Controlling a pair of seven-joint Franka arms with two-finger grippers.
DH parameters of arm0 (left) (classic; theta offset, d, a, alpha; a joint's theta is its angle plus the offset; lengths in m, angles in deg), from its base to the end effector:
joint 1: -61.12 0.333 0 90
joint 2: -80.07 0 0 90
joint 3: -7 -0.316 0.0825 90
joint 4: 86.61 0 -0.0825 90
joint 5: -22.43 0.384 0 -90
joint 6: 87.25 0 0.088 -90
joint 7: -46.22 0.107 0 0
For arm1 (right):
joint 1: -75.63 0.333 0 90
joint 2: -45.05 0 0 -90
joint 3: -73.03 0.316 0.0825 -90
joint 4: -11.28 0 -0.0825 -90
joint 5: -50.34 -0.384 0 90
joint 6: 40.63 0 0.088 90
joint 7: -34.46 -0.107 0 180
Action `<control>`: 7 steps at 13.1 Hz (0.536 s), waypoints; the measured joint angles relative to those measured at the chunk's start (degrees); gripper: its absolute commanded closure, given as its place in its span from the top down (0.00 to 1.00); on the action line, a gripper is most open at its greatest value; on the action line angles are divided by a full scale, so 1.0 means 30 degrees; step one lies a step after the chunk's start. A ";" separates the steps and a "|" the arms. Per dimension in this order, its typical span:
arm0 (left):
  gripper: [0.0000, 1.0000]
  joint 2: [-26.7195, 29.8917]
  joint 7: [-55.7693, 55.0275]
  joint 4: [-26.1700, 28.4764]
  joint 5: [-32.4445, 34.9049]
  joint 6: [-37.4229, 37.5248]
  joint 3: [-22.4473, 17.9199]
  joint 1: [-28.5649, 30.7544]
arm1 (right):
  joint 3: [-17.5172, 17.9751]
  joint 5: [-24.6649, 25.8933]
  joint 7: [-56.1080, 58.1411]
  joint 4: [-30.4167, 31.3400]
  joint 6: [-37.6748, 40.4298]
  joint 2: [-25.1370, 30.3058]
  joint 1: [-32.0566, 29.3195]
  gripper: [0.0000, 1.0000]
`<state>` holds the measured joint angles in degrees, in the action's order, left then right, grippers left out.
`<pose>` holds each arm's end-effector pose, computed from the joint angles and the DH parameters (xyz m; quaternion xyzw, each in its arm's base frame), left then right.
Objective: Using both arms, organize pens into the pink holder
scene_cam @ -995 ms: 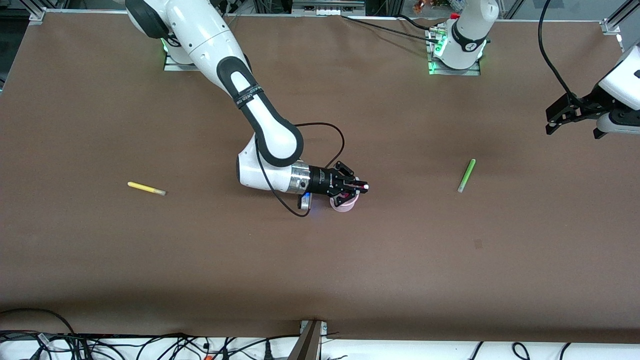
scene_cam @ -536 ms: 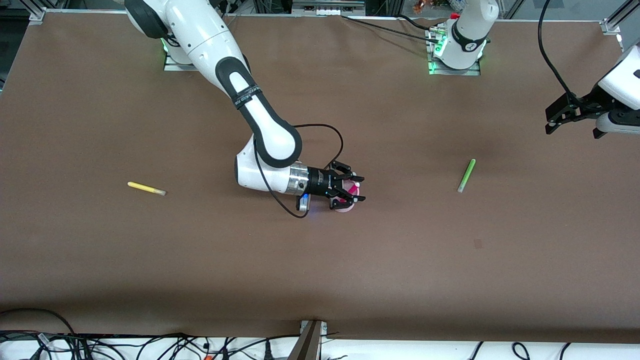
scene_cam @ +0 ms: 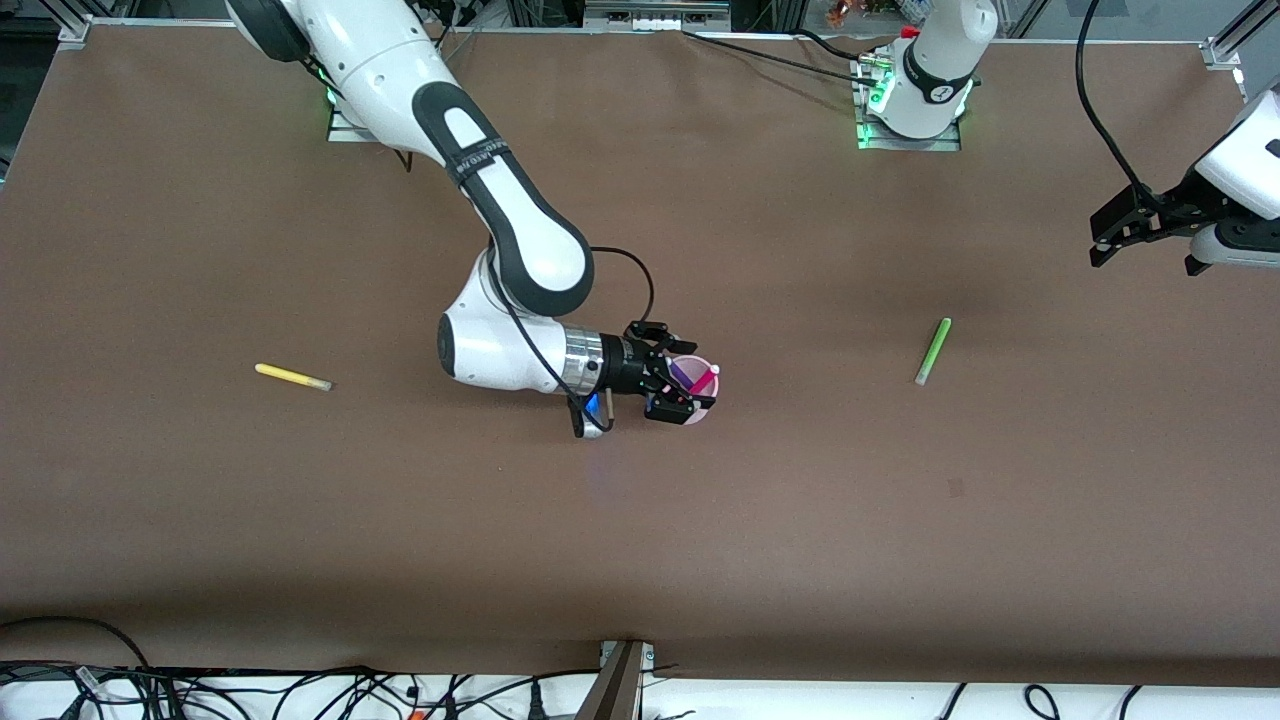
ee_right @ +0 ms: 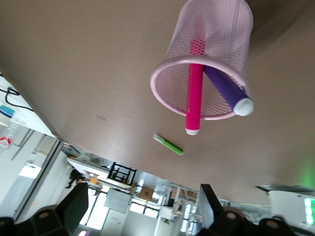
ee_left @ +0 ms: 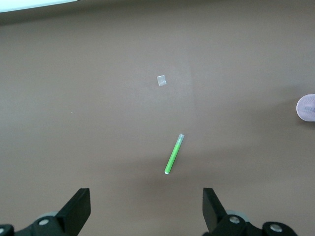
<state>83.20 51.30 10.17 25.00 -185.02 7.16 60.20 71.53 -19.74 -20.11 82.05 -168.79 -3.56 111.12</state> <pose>0.5490 -0.0062 0.6106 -0.9975 0.0559 -0.0351 0.0236 0.6272 0.4639 0.2879 -0.7529 0.4567 0.2822 0.3807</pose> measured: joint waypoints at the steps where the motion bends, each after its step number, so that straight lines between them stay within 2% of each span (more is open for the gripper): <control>1: 1.00 0.0000 0.0000 -0.0001 0.0000 0.0009 0.0000 -0.0001 | -0.0272 0.1056 0.0000 0.0011 0.0555 0.0380 -0.0110 1.00; 3: 1.00 0.0000 0.0000 -0.0009 0.0000 0.0030 0.0001 -0.0005 | -0.1483 0.2900 0.0035 0.0030 0.2540 0.1236 -0.0160 1.00; 7: 1.00 0.0000 0.0000 -0.0036 0.0000 0.0076 0.0004 -0.0017 | -0.5450 0.6317 0.3662 0.0076 0.8403 0.3667 -0.0344 1.00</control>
<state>83.20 51.30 10.06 25.00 -184.79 7.18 60.14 55.18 -0.79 -9.13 82.27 -143.58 7.44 110.08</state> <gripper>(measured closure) 0.000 0.000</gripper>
